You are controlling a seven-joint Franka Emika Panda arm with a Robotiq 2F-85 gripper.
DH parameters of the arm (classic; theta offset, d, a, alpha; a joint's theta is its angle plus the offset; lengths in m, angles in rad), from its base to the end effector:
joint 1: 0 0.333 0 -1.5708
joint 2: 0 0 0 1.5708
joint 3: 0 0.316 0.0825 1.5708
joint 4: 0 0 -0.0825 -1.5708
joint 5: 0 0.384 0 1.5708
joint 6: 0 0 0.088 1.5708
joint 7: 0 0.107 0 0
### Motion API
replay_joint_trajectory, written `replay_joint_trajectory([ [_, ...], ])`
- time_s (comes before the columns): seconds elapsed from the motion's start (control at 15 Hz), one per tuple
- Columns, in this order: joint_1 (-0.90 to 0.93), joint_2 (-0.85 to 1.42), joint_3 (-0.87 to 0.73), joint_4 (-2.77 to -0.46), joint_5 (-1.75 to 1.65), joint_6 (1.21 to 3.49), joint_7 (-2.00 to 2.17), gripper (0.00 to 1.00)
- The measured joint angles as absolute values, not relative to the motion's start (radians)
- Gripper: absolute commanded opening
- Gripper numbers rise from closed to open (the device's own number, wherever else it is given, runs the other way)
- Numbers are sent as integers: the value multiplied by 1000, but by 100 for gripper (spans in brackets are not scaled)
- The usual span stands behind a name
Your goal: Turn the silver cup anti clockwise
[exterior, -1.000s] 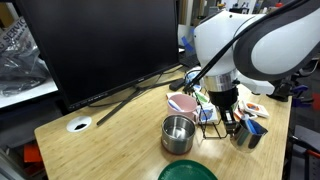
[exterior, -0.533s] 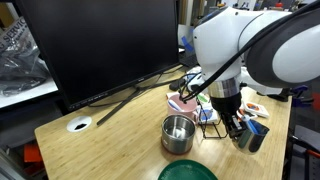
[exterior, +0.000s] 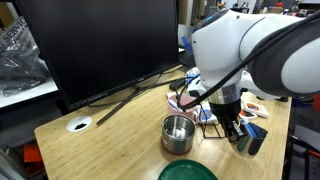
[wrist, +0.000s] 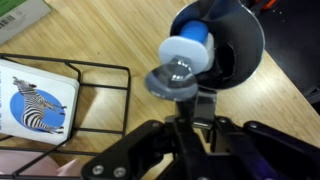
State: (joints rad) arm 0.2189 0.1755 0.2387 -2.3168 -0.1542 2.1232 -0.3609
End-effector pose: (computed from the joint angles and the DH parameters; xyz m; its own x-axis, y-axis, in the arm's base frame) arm 0.4316 0.2070 0.2447 0.5501 0.7573 -0.3520 0.7894 -0.6091 -0.0766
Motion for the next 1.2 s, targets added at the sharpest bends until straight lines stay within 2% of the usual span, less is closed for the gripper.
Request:
replay_joint_trajectory([
  [0.53, 316, 194, 300, -2375, -430, 2164, -380, 4],
  [1.13, 315, 191, 311, -2463, -464, 2353, -614, 4],
  [1.2, 315, 188, 311, -2467, -463, 2354, -637, 32],
])
